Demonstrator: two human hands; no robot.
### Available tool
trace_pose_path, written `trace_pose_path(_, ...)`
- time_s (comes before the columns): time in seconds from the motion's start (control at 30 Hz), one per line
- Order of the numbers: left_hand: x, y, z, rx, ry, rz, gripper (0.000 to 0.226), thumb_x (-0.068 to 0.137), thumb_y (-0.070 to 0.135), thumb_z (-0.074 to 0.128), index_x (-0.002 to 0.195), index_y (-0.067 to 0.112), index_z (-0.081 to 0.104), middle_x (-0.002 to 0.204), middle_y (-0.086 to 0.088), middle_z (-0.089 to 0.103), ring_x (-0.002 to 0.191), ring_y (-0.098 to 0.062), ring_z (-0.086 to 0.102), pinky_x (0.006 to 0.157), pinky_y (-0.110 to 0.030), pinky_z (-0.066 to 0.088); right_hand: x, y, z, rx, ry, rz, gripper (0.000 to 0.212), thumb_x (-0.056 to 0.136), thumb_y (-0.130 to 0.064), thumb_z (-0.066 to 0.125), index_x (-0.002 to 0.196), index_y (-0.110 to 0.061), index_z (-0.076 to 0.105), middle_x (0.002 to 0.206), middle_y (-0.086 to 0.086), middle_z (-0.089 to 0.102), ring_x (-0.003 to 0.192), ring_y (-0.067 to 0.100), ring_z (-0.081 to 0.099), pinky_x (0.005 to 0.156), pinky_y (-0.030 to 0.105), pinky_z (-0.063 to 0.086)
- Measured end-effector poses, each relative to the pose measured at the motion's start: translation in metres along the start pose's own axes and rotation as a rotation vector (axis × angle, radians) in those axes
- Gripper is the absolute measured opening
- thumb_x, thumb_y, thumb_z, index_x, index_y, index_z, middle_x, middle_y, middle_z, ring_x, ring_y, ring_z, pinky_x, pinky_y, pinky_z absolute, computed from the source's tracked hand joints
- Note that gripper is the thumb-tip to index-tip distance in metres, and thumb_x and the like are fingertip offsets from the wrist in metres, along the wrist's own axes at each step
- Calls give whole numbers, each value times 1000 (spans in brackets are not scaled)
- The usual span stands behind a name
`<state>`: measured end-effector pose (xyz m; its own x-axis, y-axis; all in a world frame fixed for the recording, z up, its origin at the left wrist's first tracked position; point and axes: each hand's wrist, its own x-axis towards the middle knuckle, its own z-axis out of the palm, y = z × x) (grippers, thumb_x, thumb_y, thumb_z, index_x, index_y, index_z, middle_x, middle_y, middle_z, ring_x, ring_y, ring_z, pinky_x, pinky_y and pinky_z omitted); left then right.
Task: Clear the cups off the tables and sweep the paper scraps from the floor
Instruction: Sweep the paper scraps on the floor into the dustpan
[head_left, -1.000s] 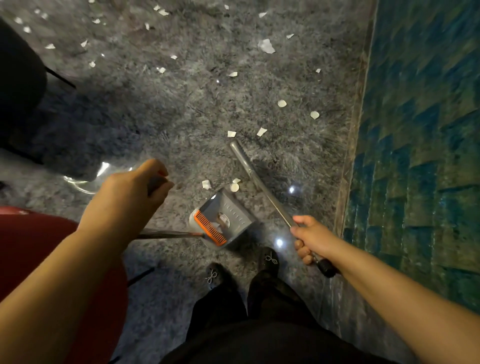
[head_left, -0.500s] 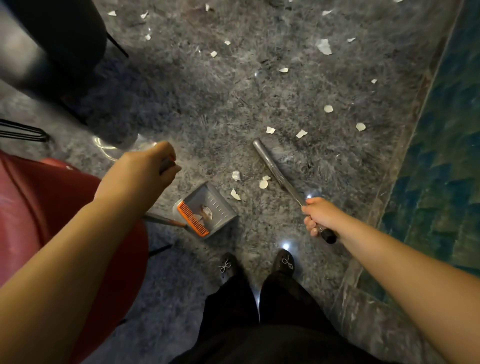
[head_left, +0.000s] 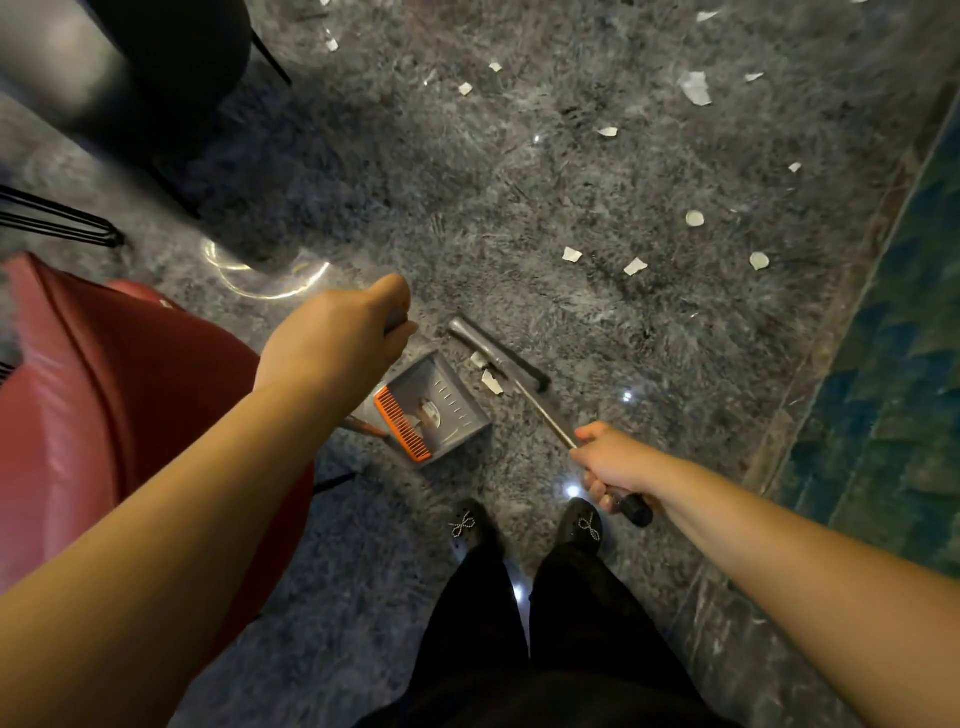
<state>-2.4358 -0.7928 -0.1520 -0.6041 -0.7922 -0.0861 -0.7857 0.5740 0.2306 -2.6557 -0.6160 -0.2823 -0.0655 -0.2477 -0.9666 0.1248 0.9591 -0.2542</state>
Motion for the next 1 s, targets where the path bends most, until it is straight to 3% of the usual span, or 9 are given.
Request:
trace_pose_path(0.33,-6,-15,5,-14,37,-4,22,92,35,62,97,15,54,67,-11,58,58,-33,53,50,-39,47,-28,2,25,79,-233,36,37,102,-12,40,135,-27,34,59,4,38,30,6,34,34,12,31)
trace_pose_path(0.63,-31,-36,8,-6,89,-10,21,88,31,69,96,14,58,67,-11,64,55,-34,58,49,-29,36,-35,21,18,-119,-74,6,46,99,-3,43,140,-19,33,64,8,42,37,9,39,33,15,33)
trace_pose_path(0.83,-38,-38,8,-3,97,-22,21,87,30,70,97,14,60,69,-12,66,56,-35,59,48,-30,41,-34,22,18,-300,19,-27,39,101,-11,40,139,-18,35,62,10,47,47,14,45,34,16,35)
trace_pose_path(1.0,-32,-38,7,-8,86,-14,20,89,30,68,96,13,59,67,-10,63,54,-29,53,46,-23,27,-31,36,14,-419,94,-22,34,100,-21,44,133,-27,41,62,7,53,40,11,49,38,19,39)
